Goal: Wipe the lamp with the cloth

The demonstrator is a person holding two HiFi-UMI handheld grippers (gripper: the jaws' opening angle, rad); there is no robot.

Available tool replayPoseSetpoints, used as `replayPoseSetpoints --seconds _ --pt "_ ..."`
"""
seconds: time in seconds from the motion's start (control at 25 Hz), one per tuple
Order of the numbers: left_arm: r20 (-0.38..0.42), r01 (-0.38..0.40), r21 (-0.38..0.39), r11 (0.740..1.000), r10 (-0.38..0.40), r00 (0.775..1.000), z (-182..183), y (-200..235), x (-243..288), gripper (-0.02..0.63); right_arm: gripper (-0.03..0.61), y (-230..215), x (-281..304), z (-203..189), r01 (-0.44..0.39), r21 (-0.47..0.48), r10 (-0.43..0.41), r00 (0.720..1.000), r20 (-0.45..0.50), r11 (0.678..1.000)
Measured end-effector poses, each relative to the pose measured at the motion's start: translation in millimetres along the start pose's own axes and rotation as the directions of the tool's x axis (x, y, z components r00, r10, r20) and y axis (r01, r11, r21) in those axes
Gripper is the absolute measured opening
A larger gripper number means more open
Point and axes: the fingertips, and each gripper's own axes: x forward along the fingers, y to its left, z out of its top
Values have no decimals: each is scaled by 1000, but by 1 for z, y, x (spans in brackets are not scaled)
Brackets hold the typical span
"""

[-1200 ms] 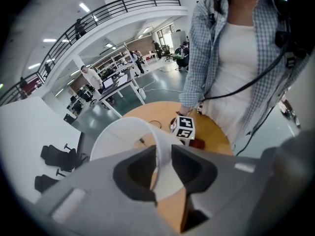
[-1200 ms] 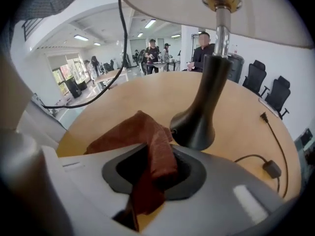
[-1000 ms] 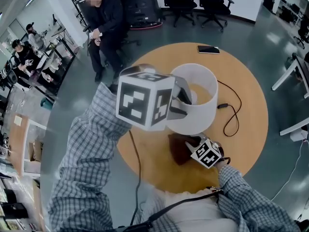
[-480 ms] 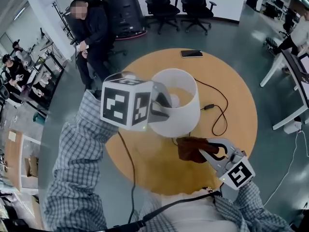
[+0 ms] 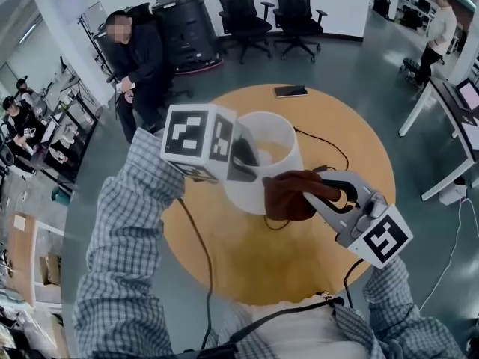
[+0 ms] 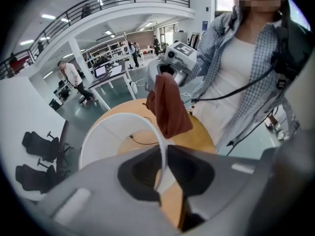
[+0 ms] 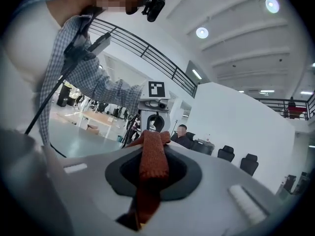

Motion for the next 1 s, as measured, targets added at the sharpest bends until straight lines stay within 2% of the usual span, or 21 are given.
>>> replayPoseSetpoints --seconds 0.2,0.32,0.56,0.8,1.0 --pt "30 3 -30 1000 -2 1000 -5 14 -7 49 43 -37 42 -13 79 -20 -79 997 14 997" --pt "57 -14 -55 998 17 998 -6 20 -10 49 42 -50 52 -31 119 27 -119 993 2 992" --pt "83 -27 -64 998 32 996 -9 18 -11 49 42 -63 45 -85 186 121 -173 979 -110 975" --pt "94 -24 -67 997 30 995 -11 18 -11 49 41 -63 39 -150 217 222 -167 960 -222 951" --pt "92 -27 -50 998 32 995 -14 16 -13 51 41 -62 36 -139 225 209 -185 963 -193 952"
